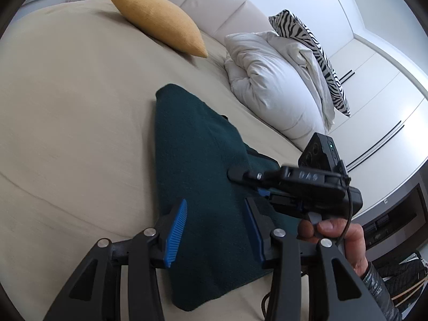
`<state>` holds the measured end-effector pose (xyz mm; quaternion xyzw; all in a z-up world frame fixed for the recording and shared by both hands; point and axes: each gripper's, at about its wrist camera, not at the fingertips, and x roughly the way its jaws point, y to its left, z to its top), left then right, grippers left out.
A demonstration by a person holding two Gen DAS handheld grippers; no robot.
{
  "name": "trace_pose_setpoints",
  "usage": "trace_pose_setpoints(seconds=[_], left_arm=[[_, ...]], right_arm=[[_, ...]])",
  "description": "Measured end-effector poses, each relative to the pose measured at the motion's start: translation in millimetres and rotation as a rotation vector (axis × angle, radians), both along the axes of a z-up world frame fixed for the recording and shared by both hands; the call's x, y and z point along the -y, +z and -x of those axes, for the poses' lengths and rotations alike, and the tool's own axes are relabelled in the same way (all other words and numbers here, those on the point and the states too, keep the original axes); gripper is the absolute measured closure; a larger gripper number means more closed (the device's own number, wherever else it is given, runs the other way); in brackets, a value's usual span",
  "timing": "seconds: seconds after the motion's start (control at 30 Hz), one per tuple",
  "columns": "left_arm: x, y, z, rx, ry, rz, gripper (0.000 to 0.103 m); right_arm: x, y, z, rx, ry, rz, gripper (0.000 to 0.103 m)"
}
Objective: Fold small clothes
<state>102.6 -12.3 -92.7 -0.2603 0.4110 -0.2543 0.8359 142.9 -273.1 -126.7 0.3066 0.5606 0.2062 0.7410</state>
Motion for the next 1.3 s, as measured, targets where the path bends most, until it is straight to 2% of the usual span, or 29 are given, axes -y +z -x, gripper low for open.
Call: trace_pose_setpoints(seconds=[0.13, 0.33, 0.47, 0.63, 0.87, 1.1, 1.23, 1.3], left_arm=[[-5.8, -0.4, -3.3, -0.004, 0.013, -0.015, 0.058], [9.4, 5.2, -9.6, 0.003, -0.016, -0.064, 0.056], [35.9, 11.9, -10.5, 0.036, -0.065, -0.115, 0.056], [70.6, 14.9, -15.1, 0.044, -0.117, -0.172, 0.051], [123.0, 31.4, -23.0, 0.101, -0.199, -0.29, 0.05], [167.5, 34.0, -41.4, 0.143, -0.228, -0.373, 0.049], [179.0, 14.8, -60.1, 0.119, -0.22, -0.419, 0.049], [181.0, 3.7, -67.3, 0.104, -0.218, -0.438, 0.049]], right_arm=[[3.5, 7.2, 10.0, 0.067, -0.004, 0.043, 0.092], [55.7, 17.4, 31.0, 0.096, -0.064, 0.062, 0.092], [89.1, 25.4, 41.6, 0.116, -0.098, 0.084, 0.092], [127.8, 25.8, 49.3, 0.132, -0.159, 0.095, 0.092], [160.7, 27.4, 63.5, 0.167, -0.211, 0.112, 0.092], [177.2, 46.8, 77.1, 0.187, -0.225, 0.149, 0.092], [207.6, 24.3, 82.2, 0.139, -0.256, 0.151, 0.092], [215.4, 9.9, 83.5, 0.139, -0.274, 0.104, 0.093]])
